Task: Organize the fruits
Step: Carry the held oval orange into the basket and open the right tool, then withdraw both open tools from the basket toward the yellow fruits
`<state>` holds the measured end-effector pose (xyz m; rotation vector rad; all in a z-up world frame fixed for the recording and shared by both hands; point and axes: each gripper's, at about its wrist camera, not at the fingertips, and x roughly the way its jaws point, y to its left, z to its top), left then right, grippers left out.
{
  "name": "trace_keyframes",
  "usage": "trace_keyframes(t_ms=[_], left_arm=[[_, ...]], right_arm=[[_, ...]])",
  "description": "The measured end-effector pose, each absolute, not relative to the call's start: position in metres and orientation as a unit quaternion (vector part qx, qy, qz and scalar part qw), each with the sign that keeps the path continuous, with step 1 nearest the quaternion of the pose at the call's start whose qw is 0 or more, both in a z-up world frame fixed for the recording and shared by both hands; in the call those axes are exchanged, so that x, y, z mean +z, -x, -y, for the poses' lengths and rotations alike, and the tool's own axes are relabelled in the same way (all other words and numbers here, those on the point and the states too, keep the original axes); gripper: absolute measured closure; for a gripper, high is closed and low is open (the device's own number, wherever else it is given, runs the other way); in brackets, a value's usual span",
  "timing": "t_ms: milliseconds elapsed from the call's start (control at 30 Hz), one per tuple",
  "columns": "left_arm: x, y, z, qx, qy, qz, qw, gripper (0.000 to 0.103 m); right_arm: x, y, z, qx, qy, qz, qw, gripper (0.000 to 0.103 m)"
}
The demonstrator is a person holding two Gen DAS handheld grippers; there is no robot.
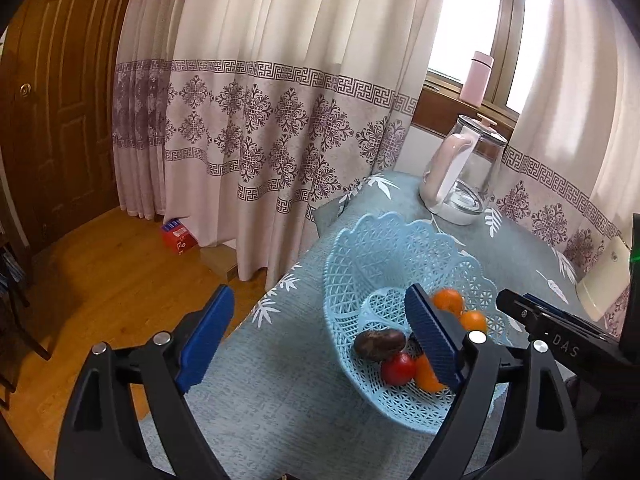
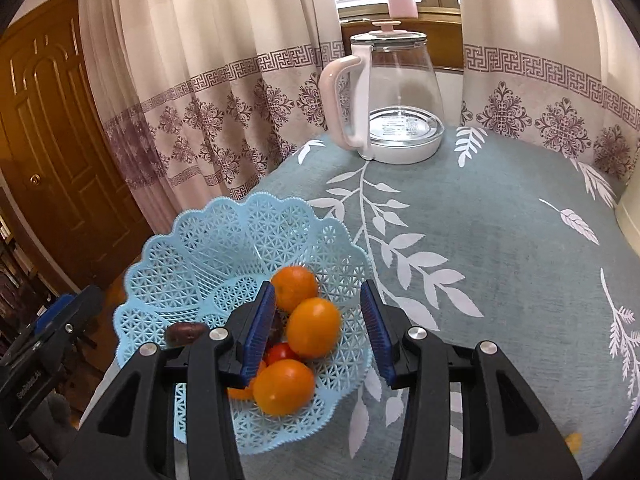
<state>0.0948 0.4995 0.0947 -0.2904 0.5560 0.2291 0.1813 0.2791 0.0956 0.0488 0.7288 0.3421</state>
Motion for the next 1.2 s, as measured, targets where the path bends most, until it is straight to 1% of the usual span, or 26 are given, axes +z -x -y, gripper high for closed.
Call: trace_keyframes(t_ms=[400,467,500,533,733,1200], left_arm=[[0.099,-0.092,-0.495,0.108,0.140,-0.266,0.948,0.015],[0.100,-0.091,-0.495,0.108,0.141,-0.263,0.948,0.015],[0.101,-0.091,-0.494,0.109,0.141,-0.263,0.948,0.014],[0.102,-0.090,-0.494,0.108,0.141,-0.261,0.949,0.014],[0.105,-0.088,-0.490,0.102,0.139,-0.257,0.951,0.013],[0.112,-0.082,-0.480,0.094,0.127,-0.248,0.956,0.012]], right_arm=[[0.104,-0.165,-0.265,0.158,-0.044,-0.342,0.925,0.058],[0.106,-0.161,-0.264,0.158,-0.045,-0.339,0.926,0.056],[0.107,-0.159,-0.264,0.158,-0.046,-0.337,0.927,0.052],[0.108,-0.156,-0.264,0.157,-0.046,-0.334,0.928,0.052],[0.112,-0.144,-0.267,0.155,-0.027,-0.322,0.934,0.052],[0.115,-0.128,-0.243,0.133,-0.041,-0.318,0.938,0.051]])
